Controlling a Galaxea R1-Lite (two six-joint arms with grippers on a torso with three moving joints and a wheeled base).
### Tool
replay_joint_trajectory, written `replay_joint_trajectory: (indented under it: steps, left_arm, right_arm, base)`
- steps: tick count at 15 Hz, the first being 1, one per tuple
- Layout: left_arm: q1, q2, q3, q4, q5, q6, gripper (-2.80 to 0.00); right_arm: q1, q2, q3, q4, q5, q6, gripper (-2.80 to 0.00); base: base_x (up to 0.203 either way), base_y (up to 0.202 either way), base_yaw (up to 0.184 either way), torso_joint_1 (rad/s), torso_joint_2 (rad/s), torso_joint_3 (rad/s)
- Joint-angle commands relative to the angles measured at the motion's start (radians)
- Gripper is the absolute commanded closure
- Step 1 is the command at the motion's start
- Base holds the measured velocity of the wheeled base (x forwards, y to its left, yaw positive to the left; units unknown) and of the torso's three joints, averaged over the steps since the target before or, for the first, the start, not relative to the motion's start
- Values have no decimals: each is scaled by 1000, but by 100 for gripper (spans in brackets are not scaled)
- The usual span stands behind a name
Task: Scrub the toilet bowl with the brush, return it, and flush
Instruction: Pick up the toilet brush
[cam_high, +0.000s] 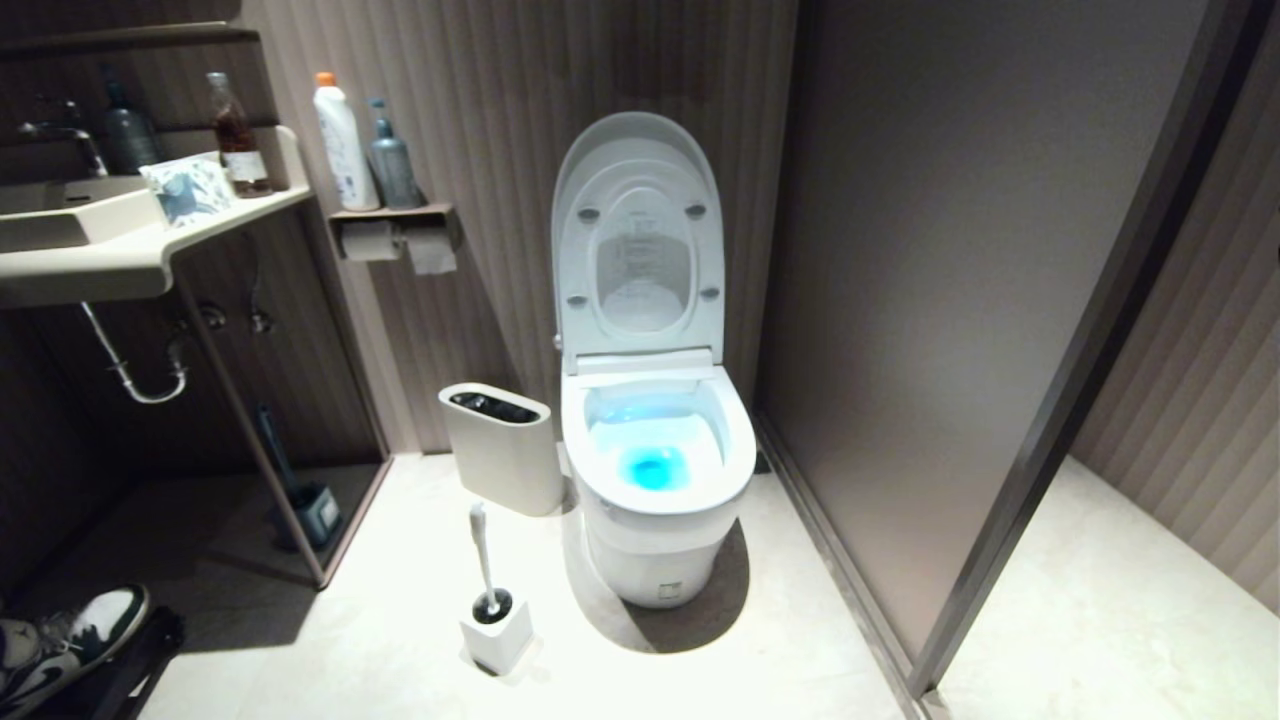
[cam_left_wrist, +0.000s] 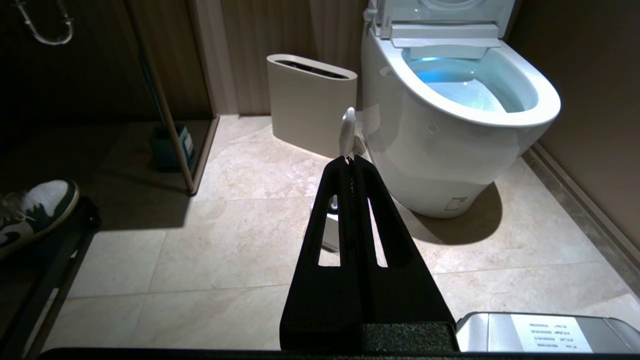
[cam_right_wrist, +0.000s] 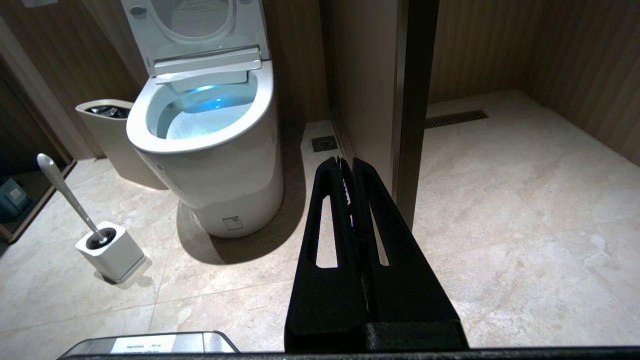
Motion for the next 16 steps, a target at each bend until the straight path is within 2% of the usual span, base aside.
replay_joint_trajectory:
  steps: [1, 16]
  left_arm:
    - [0, -1, 2, -4, 1, 0, 0]
    - [0, 0, 3, -11, 1, -2, 0]
  right_arm:
    - [0, 0, 1, 0, 0, 1, 0]
    - [0, 0, 1, -1, 0, 1, 0]
  base:
    - [0, 0, 0, 0, 0, 0]
    - [0, 0, 0, 0, 0, 0]
